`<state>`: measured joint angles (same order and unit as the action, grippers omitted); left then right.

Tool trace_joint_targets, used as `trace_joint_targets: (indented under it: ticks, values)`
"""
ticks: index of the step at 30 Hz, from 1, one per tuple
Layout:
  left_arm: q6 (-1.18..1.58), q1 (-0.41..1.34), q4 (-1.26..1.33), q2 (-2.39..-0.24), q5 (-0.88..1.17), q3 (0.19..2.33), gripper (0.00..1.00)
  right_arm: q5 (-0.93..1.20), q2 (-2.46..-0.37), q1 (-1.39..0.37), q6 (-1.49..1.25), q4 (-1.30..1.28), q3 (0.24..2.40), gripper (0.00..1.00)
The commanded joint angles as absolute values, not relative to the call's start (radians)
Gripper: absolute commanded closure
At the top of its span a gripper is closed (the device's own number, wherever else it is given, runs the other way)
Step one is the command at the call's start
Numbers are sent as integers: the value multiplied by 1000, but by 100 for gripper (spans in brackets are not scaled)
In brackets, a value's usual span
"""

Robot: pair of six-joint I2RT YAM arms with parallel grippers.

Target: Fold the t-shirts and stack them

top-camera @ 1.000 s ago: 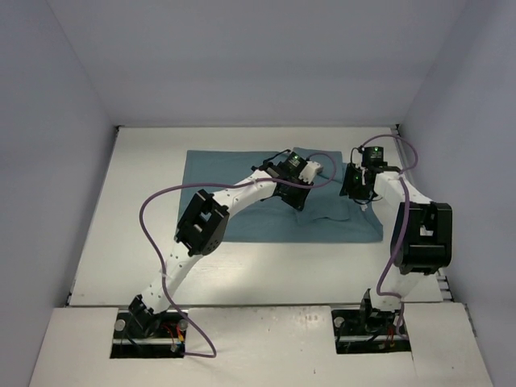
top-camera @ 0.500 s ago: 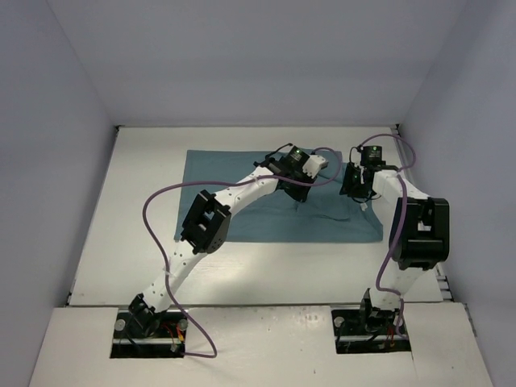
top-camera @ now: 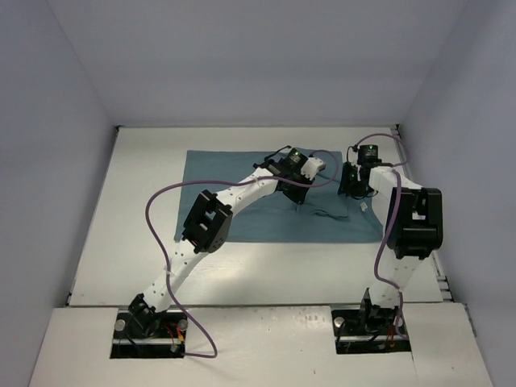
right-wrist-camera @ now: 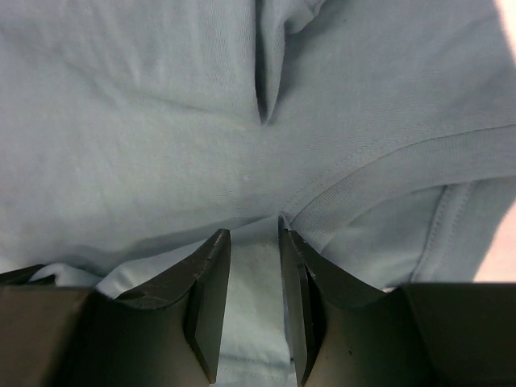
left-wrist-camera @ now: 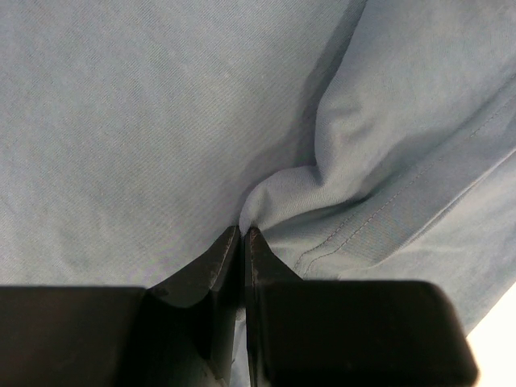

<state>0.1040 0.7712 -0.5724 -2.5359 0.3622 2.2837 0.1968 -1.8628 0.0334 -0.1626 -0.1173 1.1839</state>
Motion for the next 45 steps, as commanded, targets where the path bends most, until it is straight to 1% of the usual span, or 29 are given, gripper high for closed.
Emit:
trace_joint_targets:
  ticks: [1,3,7,9,11,21,27,29,30,32,35,36,37,39,40,42,45]
  values:
    - [92,756,-552,-2467,355,2293,96,229,-1874,40,-140,-100,1230,70]
    - [92,755,-551,-2461,354,2287,96,233,-1878,40,-140,-99,1226,70]
    - [89,752,-548,-2456,354,2283,96,226,-1883,42,-134,-97,1225,84]
    - [87,750,-543,-2456,356,2283,96,221,-1882,46,-130,-98,1232,96]
    - [85,749,-542,-2455,359,2288,96,201,-1872,46,-127,-96,1238,100]
    - [69,736,-473,-2407,354,2240,96,76,-1786,59,-109,-94,1281,100]
    - [69,735,-421,-2388,345,2200,95,80,-1811,74,-109,-92,1285,100]
    - [66,735,-405,-2388,339,2197,92,77,-1834,74,-109,-91,1293,100]
    - [65,735,-400,-2388,337,2193,91,75,-1841,75,-109,-88,1294,99]
    - [61,735,-390,-2390,322,2191,82,69,-1860,75,-110,-87,1306,97]
    - [51,730,-383,-2381,287,2196,71,58,-1879,77,-112,-87,1335,90]
    - [44,728,-379,-2372,267,2195,66,58,-1875,77,-113,-87,1346,86]
    - [39,725,-377,-2358,244,2193,59,57,-1865,76,-114,-87,1351,82]
    - [35,718,-369,-2330,198,2181,48,55,-1841,75,-114,-89,1366,72]
    - [37,715,-366,-2314,193,2179,48,56,-1826,74,-115,-89,1372,69]
    - [46,712,-349,-2262,122,2142,40,64,-1784,74,-121,-90,1377,63]
    - [81,713,-309,-2184,76,2081,38,110,-1725,72,-145,-89,1352,64]
